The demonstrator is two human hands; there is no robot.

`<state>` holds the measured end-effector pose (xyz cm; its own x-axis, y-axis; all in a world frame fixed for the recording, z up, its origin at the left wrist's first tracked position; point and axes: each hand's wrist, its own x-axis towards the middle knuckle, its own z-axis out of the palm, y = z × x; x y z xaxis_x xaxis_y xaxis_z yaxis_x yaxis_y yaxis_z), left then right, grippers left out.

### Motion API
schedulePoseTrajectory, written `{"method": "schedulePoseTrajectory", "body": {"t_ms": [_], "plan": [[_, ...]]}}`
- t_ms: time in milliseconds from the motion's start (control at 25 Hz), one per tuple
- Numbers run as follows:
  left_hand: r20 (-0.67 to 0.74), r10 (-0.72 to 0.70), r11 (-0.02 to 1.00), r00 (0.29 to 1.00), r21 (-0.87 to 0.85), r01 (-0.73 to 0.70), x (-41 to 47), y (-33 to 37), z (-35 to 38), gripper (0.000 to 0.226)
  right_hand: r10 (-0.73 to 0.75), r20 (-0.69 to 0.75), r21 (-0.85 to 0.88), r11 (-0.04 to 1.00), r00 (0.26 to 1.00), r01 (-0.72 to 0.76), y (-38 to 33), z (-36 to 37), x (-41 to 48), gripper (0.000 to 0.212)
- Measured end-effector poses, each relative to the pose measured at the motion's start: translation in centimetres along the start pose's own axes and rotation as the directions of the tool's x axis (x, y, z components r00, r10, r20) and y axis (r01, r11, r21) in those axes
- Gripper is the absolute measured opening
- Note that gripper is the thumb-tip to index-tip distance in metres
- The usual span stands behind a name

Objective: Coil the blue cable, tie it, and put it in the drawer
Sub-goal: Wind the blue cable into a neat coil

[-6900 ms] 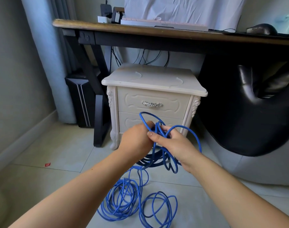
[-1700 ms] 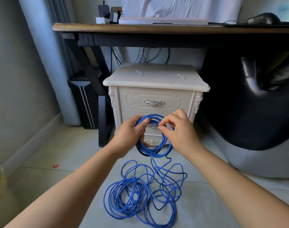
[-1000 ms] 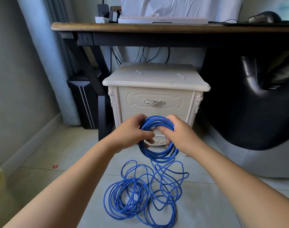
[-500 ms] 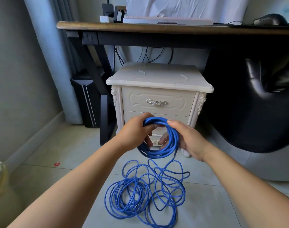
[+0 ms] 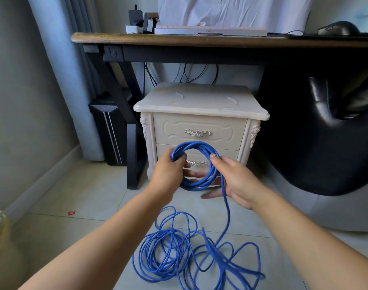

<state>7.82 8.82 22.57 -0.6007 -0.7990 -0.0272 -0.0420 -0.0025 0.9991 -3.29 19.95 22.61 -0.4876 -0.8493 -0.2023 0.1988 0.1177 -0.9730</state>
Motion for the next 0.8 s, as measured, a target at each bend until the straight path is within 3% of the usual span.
{"method": "schedulePoseTrajectory", "body": {"t_ms": [80,200,360,480,560,680,800], "plan": [[-0.02,0.006,1.0,1.0,-0.013,-0.007,-0.5,-0.2,1.2,0.014,-0.054,-0.145,0.178,0.981,0.988,0.08,0.2,0.8,0.6,0.023],[0.029,0.007,0.989,1.0,0.146,-0.012,-0.5,0.1,1.4,0.017,-0.12,-0.239,0.237,0.955,0.964,0.178,0.2,0.5,1.1,0.02],[0.318,-0.133,0.961,0.939,-0.192,0.201,0.0,1.3,-0.2,0.006,-0.315,-0.158,-0.127,0.947,0.936,0.297,0.1,0.2,1.1,0.017],[0.378,-0.039,0.998,0.925,-0.023,0.051,0.4,1.8,-1.6,0.01,-0.362,0.011,-0.526,0.791,0.932,0.313,-0.5,0.6,0.0,0.014],[0.442,-0.013,0.99,0.897,0.134,-0.051,0.2,2.1,-1.8,0.03,-0.336,0.081,-0.672,0.677,0.938,0.3,-1.0,0.6,-0.5,0.017],[0.468,-0.076,0.973,0.88,0.228,-0.037,0.1,2.1,-1.5,0.052,-0.369,0.138,-0.757,0.558,0.919,0.338,-1.2,0.5,-0.5,0.017],[0.466,-0.05,0.974,0.883,0.219,-0.061,0.2,2.1,-1.1,0.05,-0.362,0.115,-0.689,0.641,0.925,0.337,-1.0,0.9,-0.4,0.017]]}}
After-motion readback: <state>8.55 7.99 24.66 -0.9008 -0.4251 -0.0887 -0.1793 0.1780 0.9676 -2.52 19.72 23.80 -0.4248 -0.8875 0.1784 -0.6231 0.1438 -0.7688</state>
